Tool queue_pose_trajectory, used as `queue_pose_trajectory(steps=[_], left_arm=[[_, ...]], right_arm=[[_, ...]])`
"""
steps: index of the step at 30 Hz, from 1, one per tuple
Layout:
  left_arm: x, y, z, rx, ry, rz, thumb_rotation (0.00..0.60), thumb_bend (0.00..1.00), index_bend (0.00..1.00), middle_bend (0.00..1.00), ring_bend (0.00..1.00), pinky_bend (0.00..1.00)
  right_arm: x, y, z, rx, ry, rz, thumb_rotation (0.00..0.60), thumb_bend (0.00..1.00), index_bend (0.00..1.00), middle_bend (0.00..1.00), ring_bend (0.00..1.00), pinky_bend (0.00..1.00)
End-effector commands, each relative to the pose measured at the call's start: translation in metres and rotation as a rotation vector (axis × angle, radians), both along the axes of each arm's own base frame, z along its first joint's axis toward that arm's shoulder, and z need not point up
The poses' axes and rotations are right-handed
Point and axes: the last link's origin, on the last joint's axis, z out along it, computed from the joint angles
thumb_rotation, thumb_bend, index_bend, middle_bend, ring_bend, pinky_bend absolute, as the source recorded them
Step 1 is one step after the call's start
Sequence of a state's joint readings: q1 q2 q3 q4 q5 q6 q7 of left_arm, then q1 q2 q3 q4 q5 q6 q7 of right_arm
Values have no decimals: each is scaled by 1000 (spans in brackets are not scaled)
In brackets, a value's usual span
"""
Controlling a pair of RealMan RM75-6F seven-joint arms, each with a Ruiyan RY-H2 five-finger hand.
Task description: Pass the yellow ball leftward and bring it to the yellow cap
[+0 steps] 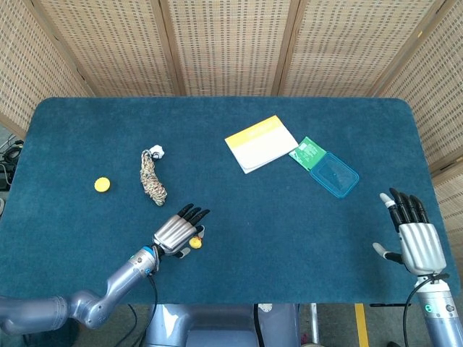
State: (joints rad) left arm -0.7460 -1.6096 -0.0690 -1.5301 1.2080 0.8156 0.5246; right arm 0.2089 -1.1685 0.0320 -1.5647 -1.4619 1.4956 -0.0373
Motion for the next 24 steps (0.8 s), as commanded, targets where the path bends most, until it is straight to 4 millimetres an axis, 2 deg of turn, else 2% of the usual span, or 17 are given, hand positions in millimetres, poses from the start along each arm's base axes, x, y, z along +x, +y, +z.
queue_pose_trajectory(steps=[1, 7, 16, 24], left_arm=[[0, 0, -2, 2, 4, -1, 600, 305, 386, 0, 0, 0], [1, -1, -5, 0, 4, 1, 600, 307, 397, 0, 0, 0], [4, -1, -12, 7, -6, 10, 600, 307, 498, 0, 0, 0], [6, 0, -13, 16, -8, 15, 600, 315, 535, 0, 0, 0]], right_arm=[[0, 0, 0, 0, 1, -1, 600, 0, 72, 0, 0, 0], [0, 0, 0, -2, -2, 2, 600, 0, 91, 0, 0, 0], [0, -1, 2, -8, -14, 4, 600, 0, 109, 0, 0, 0], [-1, -1, 4, -8, -19, 10, 600, 0, 115, 0, 0, 0]])
